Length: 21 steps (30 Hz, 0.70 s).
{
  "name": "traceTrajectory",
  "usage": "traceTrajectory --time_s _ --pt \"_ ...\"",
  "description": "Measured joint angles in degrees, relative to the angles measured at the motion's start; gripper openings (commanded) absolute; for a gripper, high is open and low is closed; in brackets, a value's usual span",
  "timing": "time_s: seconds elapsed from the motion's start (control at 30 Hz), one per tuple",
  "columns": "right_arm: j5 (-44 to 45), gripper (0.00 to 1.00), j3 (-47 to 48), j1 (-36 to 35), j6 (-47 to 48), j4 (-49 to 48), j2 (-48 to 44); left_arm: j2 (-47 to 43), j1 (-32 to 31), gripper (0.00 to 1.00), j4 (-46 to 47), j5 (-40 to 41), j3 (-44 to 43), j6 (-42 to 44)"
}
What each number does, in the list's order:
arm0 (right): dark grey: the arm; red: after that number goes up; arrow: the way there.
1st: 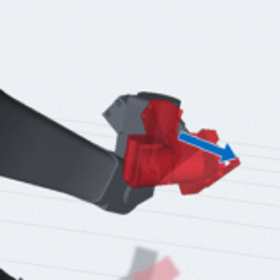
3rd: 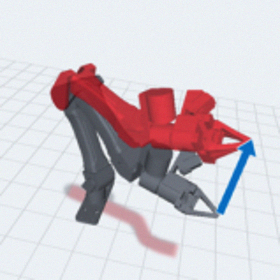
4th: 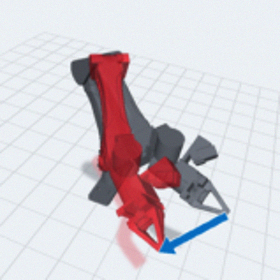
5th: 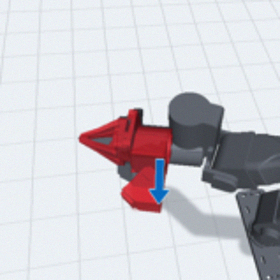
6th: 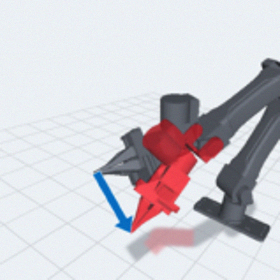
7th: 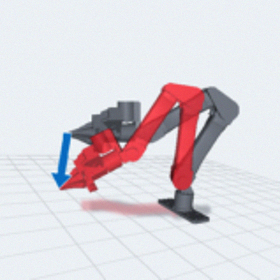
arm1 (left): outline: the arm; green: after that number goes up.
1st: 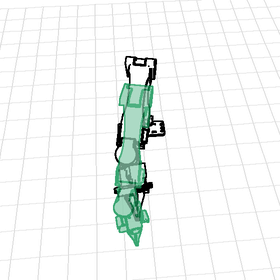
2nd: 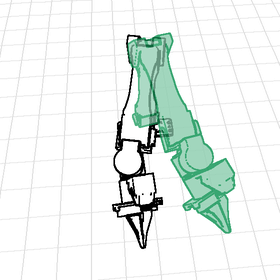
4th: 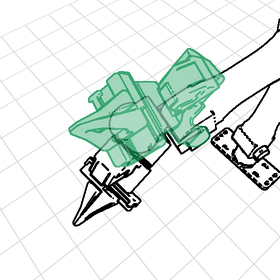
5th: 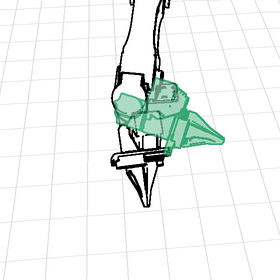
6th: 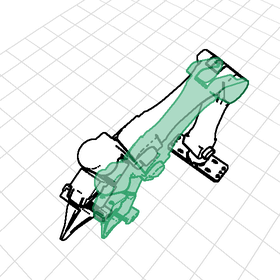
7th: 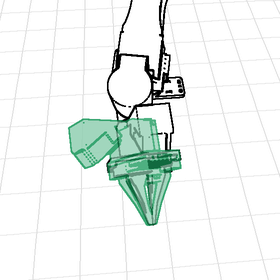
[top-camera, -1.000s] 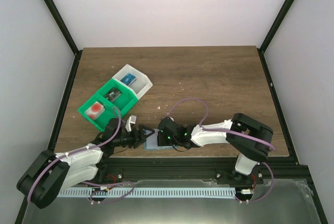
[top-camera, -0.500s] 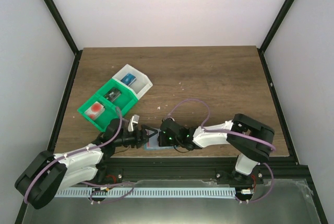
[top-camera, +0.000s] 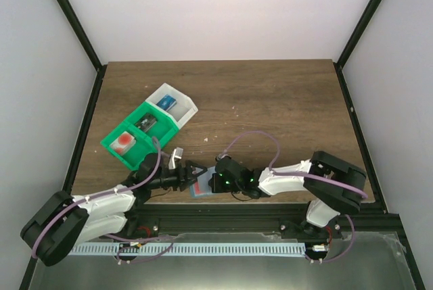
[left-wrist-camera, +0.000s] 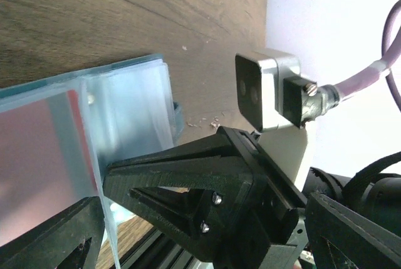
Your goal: Take the credit cards out of the card holder
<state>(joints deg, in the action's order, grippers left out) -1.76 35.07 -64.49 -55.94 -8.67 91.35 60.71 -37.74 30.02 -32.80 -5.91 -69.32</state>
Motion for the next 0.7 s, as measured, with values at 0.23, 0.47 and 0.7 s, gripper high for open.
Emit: traceTrajectory --time_s 0.23,0.47,0.7 --pt "-0.20 0.10 -2.97 0.00 0.07 -2.19 -2.47 2.62 -0.74 0.89 3.50 0.17 -1.20 -1.33" --pt "1.16 0.12 -3.58 0.00 0.48 -1.27 -5.97 7.15 -2.27 0.89 6.84 0.15 -3.82 -2.67" --pt "6.54 0.22 -7.63 -0.02 -0.15 2.40 -18.03 11.06 -4.22 0.89 8.96 0.17 -7.76 -2.69"
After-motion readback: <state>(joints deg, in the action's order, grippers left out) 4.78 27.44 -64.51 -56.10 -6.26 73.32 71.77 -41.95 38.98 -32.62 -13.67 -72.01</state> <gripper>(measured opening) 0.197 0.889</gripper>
